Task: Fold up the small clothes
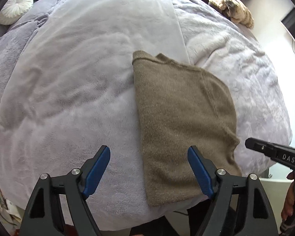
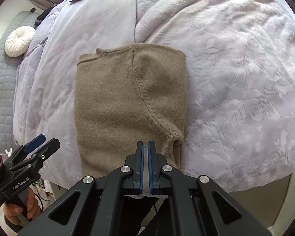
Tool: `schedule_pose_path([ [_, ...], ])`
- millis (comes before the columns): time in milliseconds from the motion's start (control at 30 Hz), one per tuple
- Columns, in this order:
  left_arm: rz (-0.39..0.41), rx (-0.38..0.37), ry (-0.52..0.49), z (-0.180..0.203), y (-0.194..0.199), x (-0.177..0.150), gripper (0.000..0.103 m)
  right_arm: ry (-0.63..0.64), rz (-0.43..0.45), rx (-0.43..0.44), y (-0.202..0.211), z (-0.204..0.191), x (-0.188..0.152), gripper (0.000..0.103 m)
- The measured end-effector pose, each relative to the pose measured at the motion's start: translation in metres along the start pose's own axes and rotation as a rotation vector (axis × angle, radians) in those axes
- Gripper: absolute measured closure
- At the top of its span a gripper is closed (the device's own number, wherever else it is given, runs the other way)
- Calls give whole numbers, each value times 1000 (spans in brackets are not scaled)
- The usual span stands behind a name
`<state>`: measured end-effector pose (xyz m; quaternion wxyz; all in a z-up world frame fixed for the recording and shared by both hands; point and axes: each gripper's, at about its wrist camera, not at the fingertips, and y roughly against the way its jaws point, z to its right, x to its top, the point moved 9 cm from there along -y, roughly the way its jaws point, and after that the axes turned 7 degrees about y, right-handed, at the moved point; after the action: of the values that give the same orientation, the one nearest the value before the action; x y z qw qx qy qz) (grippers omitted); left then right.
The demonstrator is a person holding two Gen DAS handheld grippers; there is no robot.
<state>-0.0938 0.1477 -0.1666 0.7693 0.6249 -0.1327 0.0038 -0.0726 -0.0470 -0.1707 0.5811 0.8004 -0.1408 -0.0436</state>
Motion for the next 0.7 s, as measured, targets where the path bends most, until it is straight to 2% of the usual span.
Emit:
schedule_pose_path([
  [33,4,5,6,-1,1,1,14,4,1,-5,1,-3,2,97],
  [67,5,11,16,-3,2,2,0,6,2,-10,2,-4,2,93],
  [100,13,20,27,-4,3,3,0,7,1,-18,4,-6,3,67],
  [133,12,25,32,-5,3,2,0,7,4,-22,6,-7,4,21],
  [167,1,30,38,-6,3,2,0,6,17,-25,9,-8,5,6],
  [200,-2,38,40,-7,3,2,0,9,33,-25,13,-10,6,0],
  [267,-5,71,32,-10,3,3,0,23,38,-40,16,-12,7,0],
  [367,9,141,5,-14,4,5,0,58,45,-119,19,-10,10,0],
  [433,27,147,10,-15,7,7,0,74,46,-158,20,-7,12,0],
  [567,28,101,46,-16,11,7,0,70,54,-175,22,-3,11,0],
  [700,1,189,35,-24,6,4,0,79,57,-187,23,-3,11,0],
])
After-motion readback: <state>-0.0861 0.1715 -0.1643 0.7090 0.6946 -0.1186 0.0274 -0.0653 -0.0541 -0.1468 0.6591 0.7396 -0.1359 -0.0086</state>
